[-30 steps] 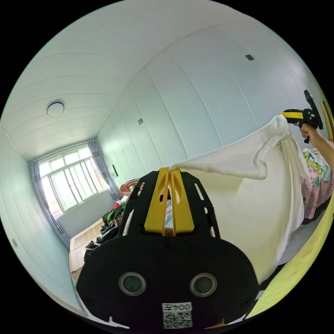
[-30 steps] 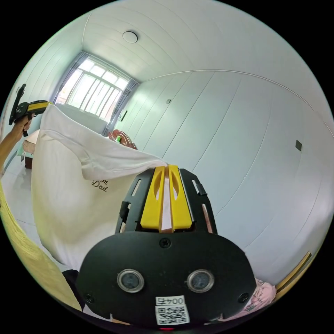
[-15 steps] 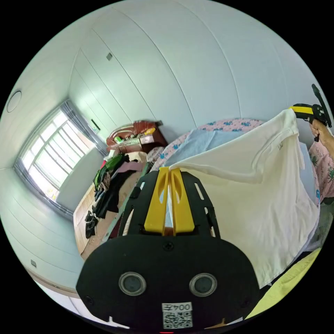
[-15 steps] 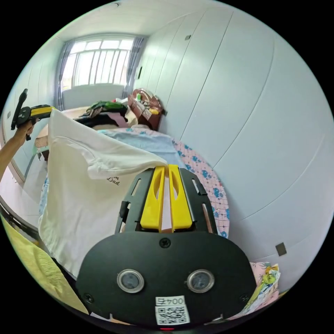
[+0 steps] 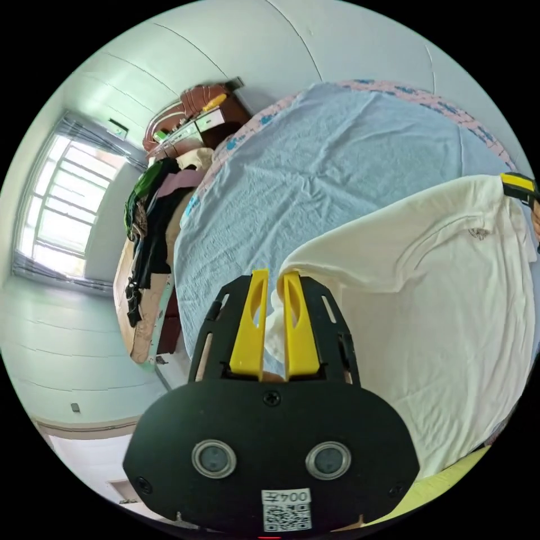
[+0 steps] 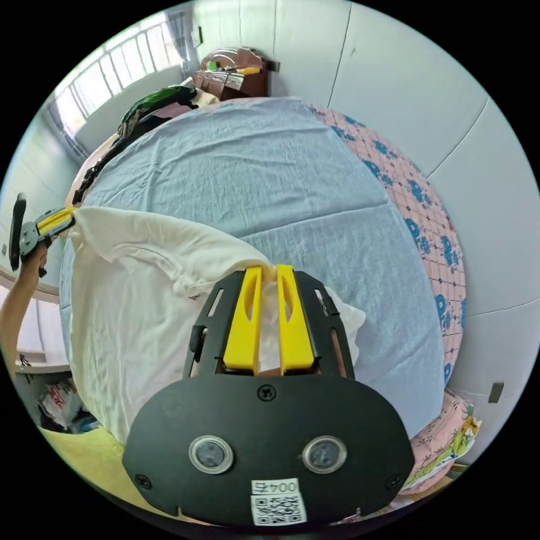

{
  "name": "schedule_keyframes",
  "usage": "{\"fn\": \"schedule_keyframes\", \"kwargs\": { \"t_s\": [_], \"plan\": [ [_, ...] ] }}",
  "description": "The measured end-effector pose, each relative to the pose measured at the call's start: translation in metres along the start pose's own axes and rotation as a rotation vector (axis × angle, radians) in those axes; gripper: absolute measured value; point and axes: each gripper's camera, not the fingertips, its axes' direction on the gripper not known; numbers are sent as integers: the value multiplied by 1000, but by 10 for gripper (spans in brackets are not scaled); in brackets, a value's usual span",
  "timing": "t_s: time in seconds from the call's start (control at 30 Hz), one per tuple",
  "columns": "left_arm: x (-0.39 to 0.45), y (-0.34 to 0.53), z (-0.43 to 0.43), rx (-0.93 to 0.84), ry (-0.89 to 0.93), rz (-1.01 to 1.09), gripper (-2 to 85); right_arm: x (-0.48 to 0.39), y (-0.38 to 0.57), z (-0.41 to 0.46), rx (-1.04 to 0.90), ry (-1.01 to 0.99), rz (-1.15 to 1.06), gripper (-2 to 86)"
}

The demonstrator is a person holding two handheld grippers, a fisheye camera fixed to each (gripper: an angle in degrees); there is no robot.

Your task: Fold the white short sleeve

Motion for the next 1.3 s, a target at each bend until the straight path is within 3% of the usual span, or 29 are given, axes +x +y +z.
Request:
{"fn": "schedule_keyframes", "kwargs": {
  "t_s": [0.17, 0.33, 0.5, 0.63, 0.77, 1.0, 1.2, 1.3],
  "plan": [
    [-92, -38, 43, -4, 154, -62, 101, 58, -33, -27, 78, -176, 186, 146],
    [-195, -24, 61, 98, 385, -53, 134, 64, 15, -103, 239, -266, 170, 125],
    [-257, 18, 116, 67, 491, 51, 135, -26, 109, -90, 25, -296, 71, 100],
    [-259, 51, 158, 101, 425, 159, 136, -119, 199, -28, -249, -203, 88, 65],
    [-261, 53, 188, 198, 332, 250, 132, -172, 234, 14, -387, -29, 80, 42],
    [-305, 28, 248, 163, 380, 300, 130, -192, 213, 40, -453, 75, 151, 37],
    [-341, 9, 286, 120, 487, 346, 55, -196, 201, 49, -469, 70, 81, 32],
    [-370, -9, 300, 8, 592, 299, 36, -184, 194, 52, -494, 22, 131, 34]
  ]
}}
